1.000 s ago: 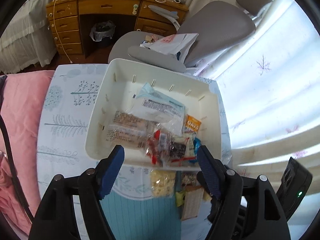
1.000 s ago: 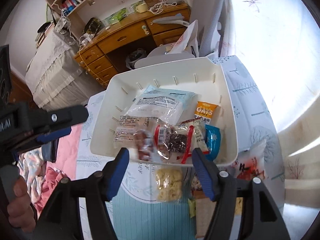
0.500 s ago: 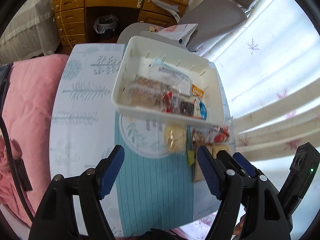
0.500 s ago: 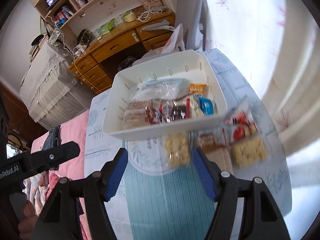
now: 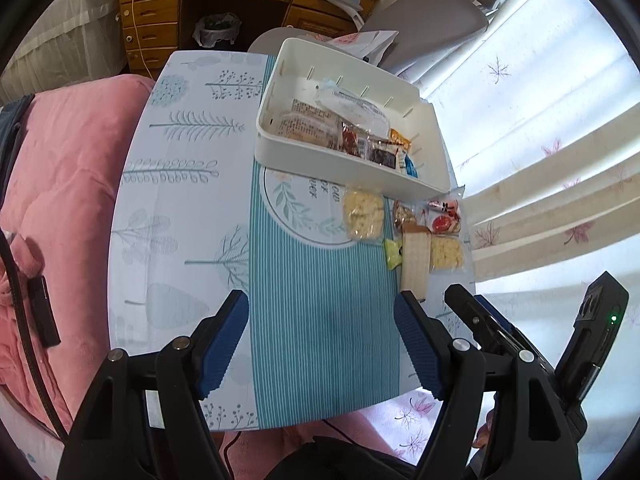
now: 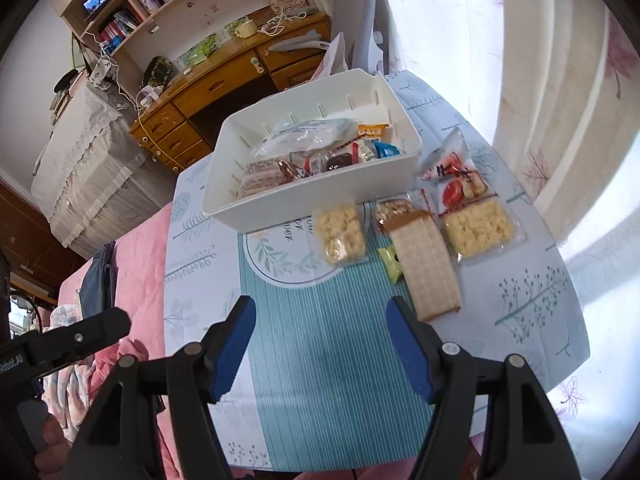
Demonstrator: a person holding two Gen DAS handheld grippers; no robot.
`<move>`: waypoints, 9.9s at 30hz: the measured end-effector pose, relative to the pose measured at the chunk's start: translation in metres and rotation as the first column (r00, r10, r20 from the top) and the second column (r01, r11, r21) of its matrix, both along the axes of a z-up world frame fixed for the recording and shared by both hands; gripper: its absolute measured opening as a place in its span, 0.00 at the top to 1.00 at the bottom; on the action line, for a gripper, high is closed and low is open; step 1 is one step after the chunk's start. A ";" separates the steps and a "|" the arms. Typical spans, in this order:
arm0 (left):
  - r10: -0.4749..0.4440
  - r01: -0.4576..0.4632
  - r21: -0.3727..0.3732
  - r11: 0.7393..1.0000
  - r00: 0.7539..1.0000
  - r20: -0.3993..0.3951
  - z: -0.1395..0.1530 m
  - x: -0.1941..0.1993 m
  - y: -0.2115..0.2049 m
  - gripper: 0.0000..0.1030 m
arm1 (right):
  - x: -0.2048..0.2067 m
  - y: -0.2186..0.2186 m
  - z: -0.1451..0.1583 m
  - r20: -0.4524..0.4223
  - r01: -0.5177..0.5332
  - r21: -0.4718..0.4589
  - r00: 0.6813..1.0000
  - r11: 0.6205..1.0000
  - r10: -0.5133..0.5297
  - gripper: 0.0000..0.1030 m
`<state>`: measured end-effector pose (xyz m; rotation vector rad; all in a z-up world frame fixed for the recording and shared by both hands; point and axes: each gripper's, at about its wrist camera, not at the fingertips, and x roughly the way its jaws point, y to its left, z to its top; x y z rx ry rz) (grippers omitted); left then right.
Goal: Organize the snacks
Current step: 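Withdraw both open tools from the basket toward the remaining snacks, then grasp the tan paper-wrapped biscuit with the left tool while the right tool grasps the puffed-snack bag, then carry both held snacks into the white basket and open both tools, then withdraw both open tools from the basket over the remaining snacks, then grasp the clear puffed-snack bag with the left tool while the right tool grasps the white DONGZHO bag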
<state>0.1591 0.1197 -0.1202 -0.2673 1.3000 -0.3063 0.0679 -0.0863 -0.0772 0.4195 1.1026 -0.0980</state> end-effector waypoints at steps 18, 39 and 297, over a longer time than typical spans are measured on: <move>0.064 -0.064 0.005 0.998 0.995 -0.077 -0.038 -0.012 -0.040 0.27 | -0.022 -0.047 -0.042 0.009 -0.189 -0.131 0.981 0.973 0.192 0.34; 0.196 -0.202 -0.004 0.979 0.953 -0.231 -0.111 0.007 -0.164 0.24 | 0.013 -0.136 -0.093 -0.128 -0.583 -0.327 0.807 0.744 0.576 0.33; 0.250 -0.231 0.144 0.962 0.959 -0.131 -0.192 0.080 -0.126 0.47 | 0.080 -0.158 -0.152 -0.149 -0.125 -0.015 0.981 0.992 0.121 0.45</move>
